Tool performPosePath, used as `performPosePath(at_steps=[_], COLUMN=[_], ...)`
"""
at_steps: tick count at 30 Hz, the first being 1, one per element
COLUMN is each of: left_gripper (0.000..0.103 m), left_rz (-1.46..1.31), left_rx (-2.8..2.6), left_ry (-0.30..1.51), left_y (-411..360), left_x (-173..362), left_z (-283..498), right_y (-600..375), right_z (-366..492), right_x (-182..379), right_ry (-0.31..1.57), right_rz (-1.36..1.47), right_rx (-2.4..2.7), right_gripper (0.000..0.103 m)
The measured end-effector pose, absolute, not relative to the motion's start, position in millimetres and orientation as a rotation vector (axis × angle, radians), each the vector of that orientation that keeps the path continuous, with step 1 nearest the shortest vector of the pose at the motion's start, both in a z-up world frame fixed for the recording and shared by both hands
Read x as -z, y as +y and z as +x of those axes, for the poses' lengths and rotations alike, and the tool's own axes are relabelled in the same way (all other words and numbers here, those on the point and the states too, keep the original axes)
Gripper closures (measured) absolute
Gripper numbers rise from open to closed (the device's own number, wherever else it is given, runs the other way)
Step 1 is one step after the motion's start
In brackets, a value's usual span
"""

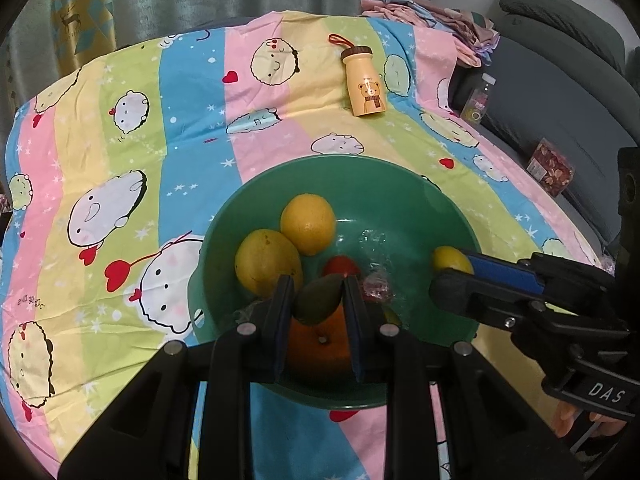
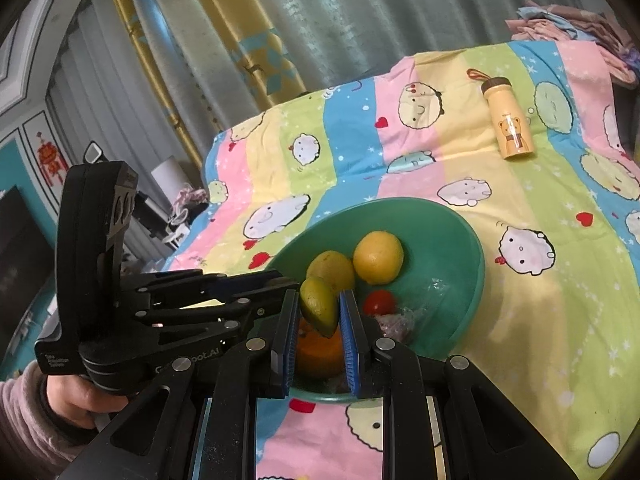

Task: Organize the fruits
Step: 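Lower the green fruits into the basin and open both tools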

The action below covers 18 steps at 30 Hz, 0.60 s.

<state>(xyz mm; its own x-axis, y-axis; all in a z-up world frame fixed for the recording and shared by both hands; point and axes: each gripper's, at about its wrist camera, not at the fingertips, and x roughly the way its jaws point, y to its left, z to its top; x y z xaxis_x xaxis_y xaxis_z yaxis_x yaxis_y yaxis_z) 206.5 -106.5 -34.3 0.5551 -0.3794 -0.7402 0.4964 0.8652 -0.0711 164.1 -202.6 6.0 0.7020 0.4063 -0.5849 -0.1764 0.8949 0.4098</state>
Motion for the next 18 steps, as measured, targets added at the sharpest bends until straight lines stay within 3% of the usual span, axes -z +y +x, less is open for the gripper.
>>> performPosePath(at_steps=[18], left_gripper=[0.078], left_rz=[0.189], left_rx=[0.512], left_ry=[0.87], left_y=[-110.4], left_x=[48.0], left_z=[220.9], right_y=[-202.2], right_z=[180.0], right_x=[7.7], right_ry=[0.786], right_rz=[0.315], right_rx=[-0.31], right_gripper=[0.081])
